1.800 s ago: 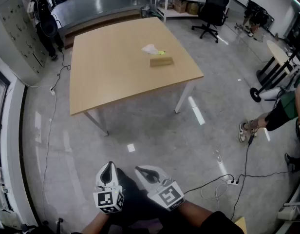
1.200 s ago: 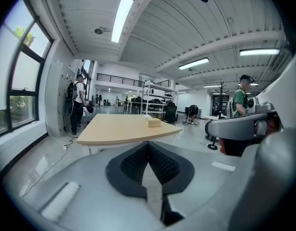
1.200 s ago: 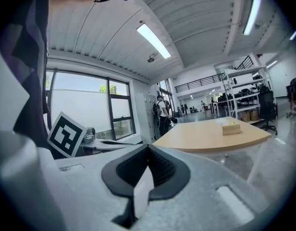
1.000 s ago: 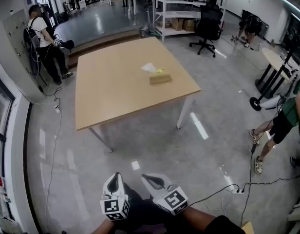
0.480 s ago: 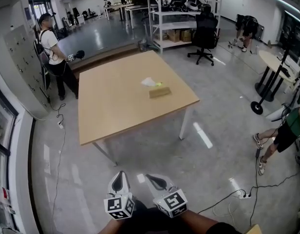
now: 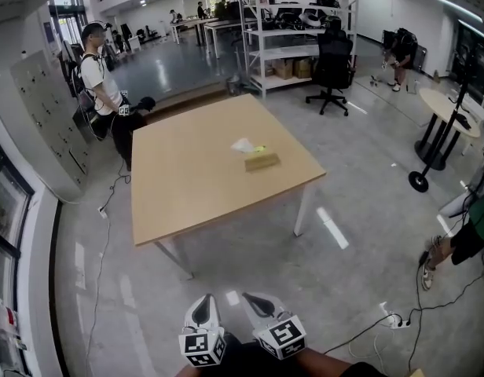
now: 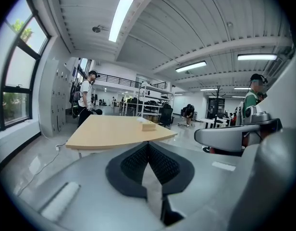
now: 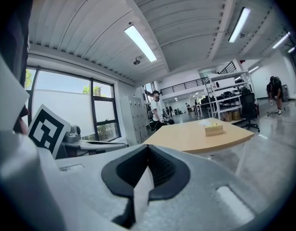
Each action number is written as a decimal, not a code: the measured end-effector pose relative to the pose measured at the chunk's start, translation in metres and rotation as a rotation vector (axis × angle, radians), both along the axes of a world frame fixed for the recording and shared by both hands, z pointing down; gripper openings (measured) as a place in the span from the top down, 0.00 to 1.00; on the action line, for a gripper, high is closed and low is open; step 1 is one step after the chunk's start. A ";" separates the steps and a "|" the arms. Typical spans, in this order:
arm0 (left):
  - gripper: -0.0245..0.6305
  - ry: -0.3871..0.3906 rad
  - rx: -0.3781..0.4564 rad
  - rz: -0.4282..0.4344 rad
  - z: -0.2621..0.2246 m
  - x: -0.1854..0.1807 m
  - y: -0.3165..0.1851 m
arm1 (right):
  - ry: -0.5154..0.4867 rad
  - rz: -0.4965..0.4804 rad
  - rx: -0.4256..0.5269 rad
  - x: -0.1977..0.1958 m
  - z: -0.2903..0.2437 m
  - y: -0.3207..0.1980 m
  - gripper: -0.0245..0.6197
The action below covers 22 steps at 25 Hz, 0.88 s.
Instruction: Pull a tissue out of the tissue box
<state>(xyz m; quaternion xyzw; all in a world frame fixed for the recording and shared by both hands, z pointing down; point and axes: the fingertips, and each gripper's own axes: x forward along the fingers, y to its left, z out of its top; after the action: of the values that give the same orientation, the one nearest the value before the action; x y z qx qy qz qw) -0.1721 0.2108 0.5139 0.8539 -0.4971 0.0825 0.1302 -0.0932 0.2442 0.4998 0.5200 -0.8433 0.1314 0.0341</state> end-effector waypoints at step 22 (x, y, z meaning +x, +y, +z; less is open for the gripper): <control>0.93 -0.015 -0.038 0.111 0.023 0.037 -0.060 | 0.004 0.115 -0.063 0.036 0.023 -0.054 0.98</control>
<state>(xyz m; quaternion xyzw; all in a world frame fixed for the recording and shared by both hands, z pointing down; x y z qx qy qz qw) -0.1351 0.1512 0.5365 0.8768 -0.4484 0.1053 0.1381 -0.0571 0.1898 0.5229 0.5665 -0.8074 0.1588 0.0447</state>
